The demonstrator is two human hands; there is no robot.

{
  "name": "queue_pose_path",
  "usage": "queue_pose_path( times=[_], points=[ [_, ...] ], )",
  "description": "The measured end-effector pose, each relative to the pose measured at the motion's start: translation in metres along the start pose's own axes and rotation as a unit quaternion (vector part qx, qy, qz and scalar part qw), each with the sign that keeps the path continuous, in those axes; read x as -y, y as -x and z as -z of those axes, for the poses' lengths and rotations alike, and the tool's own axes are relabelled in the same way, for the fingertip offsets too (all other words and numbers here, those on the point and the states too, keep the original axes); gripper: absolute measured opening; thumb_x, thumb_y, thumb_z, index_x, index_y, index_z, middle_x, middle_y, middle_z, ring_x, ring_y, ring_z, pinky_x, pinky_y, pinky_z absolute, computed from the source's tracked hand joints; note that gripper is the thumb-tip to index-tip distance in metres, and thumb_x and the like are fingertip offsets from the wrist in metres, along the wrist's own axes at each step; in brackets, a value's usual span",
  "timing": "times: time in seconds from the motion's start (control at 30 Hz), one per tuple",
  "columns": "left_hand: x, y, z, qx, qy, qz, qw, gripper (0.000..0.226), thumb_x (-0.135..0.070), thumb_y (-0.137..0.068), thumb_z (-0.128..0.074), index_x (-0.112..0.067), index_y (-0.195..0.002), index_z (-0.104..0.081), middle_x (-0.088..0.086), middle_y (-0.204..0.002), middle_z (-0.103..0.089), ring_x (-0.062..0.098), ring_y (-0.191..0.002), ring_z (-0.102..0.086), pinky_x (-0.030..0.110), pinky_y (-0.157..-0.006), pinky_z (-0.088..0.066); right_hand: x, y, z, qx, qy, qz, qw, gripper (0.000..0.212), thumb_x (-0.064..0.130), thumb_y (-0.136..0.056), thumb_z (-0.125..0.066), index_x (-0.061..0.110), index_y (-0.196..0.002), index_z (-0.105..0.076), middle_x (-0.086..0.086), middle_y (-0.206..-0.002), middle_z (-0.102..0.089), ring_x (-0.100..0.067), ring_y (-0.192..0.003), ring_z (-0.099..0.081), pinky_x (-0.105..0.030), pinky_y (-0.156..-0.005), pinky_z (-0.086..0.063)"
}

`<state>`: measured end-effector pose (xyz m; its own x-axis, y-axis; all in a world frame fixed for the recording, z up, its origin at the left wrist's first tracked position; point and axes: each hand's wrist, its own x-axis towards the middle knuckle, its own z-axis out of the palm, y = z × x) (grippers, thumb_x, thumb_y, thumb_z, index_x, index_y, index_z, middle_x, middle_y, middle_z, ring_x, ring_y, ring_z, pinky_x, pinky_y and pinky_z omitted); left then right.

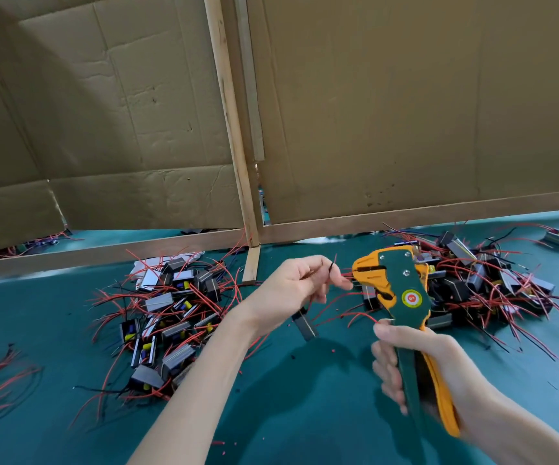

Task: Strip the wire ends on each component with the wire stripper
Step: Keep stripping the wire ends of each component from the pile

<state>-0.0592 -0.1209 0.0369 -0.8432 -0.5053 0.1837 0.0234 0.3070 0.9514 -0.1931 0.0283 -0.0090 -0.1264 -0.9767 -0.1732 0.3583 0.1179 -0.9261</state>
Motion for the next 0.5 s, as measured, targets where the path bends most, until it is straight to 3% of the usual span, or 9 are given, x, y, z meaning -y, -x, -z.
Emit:
queue_pose_path(
  times=[0.1, 0.23, 0.37, 0.5],
  points=[
    [0.002, -0.001, 0.004, -0.051, 0.004, -0.014, 0.999, 0.029, -0.011, -0.101, -0.042, -0.017, -0.08, -0.063, -0.01, -0.074, -0.066, 0.003, -0.063, -0.05, 0.015, -0.067, -0.043, 0.004, -0.004, 0.002, 0.052, -0.077, 0.042, 0.995, 0.027, 0.018, -0.054, -0.082, 0.004, -0.068, -0.063, -0.022, -0.067, -0.056, -0.037, -0.06, -0.062, -0.043, -0.057, -0.055],
    [0.0, -0.003, 0.013, -0.119, -0.045, -0.043, 0.991, 0.026, -0.007, -0.097, -0.051, -0.021, -0.085, -0.07, -0.015, -0.064, -0.064, 0.005, -0.058, -0.05, 0.014, -0.058, -0.041, 0.01, -0.006, 0.01, 0.088, -0.079, 0.1, 0.988, 0.027, 0.013, -0.056, -0.08, 0.001, -0.075, -0.066, -0.027, -0.074, -0.06, -0.043, -0.071, -0.065, -0.053, -0.069, -0.056],
    [-0.011, -0.003, 0.013, -0.14, -0.033, -0.1, 0.985, 0.02, -0.005, -0.09, -0.062, -0.021, -0.085, -0.073, -0.006, -0.067, -0.069, 0.006, -0.052, -0.051, 0.014, -0.055, -0.043, 0.01, -0.002, 0.012, 0.109, -0.063, 0.099, 0.987, 0.037, 0.016, -0.059, -0.088, -0.001, -0.082, -0.064, -0.032, -0.088, -0.062, -0.053, -0.086, -0.065, -0.059, -0.076, -0.053],
    [-0.025, 0.0, 0.008, -0.124, -0.053, -0.127, 0.983, 0.016, -0.006, -0.088, -0.065, -0.021, -0.082, -0.07, -0.003, -0.07, -0.07, 0.008, -0.054, -0.053, 0.015, -0.056, -0.044, 0.011, 0.003, 0.008, 0.117, -0.028, 0.073, 0.99, 0.041, 0.019, -0.055, -0.091, 0.001, -0.081, -0.064, -0.032, -0.082, -0.06, -0.05, -0.078, -0.064, -0.056, -0.073, -0.054]
  ],
)
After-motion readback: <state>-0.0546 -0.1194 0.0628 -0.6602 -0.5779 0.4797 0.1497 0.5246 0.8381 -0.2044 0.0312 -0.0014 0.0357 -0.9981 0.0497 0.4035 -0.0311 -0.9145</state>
